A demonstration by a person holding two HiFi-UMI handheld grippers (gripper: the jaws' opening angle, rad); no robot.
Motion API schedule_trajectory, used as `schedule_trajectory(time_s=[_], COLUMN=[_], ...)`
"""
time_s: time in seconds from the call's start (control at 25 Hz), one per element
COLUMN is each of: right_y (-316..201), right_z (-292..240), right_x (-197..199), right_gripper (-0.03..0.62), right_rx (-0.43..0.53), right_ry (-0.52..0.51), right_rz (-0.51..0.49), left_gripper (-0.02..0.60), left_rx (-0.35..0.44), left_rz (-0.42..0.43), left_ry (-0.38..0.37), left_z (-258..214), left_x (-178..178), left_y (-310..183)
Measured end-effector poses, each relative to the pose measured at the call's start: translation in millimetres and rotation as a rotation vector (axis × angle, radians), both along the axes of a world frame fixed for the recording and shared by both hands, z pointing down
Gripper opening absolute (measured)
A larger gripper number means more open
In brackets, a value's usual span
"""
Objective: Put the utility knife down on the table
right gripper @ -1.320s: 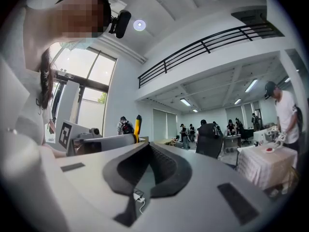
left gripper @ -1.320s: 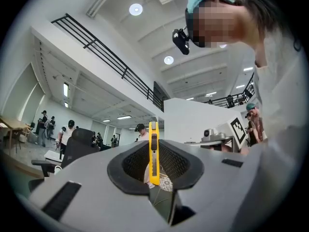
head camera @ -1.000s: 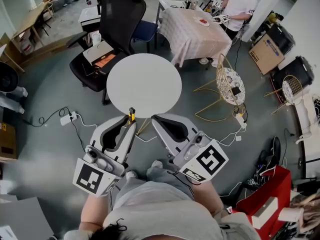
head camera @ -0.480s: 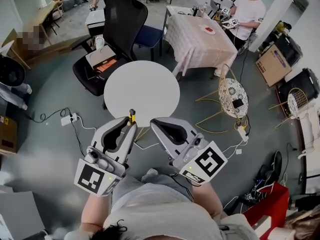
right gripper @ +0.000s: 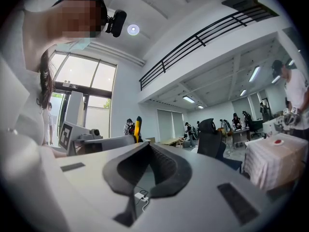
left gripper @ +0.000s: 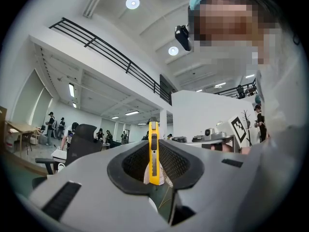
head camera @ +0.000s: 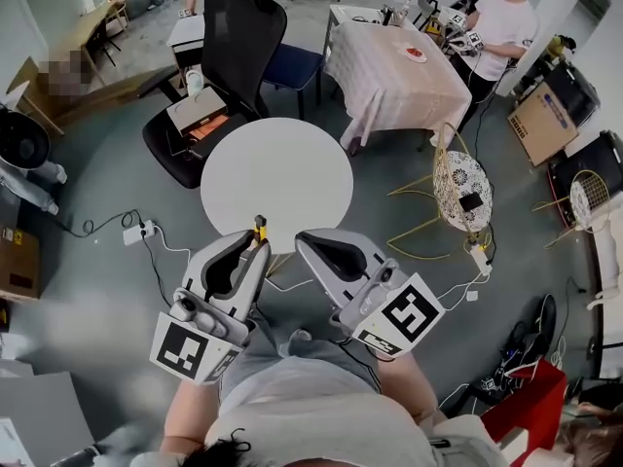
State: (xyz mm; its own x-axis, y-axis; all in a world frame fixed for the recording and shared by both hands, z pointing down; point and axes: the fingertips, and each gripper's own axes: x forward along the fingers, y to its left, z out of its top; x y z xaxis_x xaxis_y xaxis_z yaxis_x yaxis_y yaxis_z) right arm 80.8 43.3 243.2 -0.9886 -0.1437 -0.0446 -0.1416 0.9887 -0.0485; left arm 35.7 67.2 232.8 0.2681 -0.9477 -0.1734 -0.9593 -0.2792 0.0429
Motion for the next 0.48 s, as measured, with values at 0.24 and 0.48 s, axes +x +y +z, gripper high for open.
schedule_trajectory(time_s=[0.24, 0.48], right_y=[-27, -57], right_z=[0, -2], right_x=[-27, -70], right_gripper=[0.008, 0.008], right_rx=[-0.009, -0.014], right_ry=[-0.003, 0.001], right_rz=[0.044, 0.107], left_gripper=[0.066, 0.066], left_rx=[-0.009, -0.014], left_rz=[0.048, 0.117], left_ry=[0.0, -0.006], left_z=[2, 1], left_x=[-26, -69], left_y=[-29, -63])
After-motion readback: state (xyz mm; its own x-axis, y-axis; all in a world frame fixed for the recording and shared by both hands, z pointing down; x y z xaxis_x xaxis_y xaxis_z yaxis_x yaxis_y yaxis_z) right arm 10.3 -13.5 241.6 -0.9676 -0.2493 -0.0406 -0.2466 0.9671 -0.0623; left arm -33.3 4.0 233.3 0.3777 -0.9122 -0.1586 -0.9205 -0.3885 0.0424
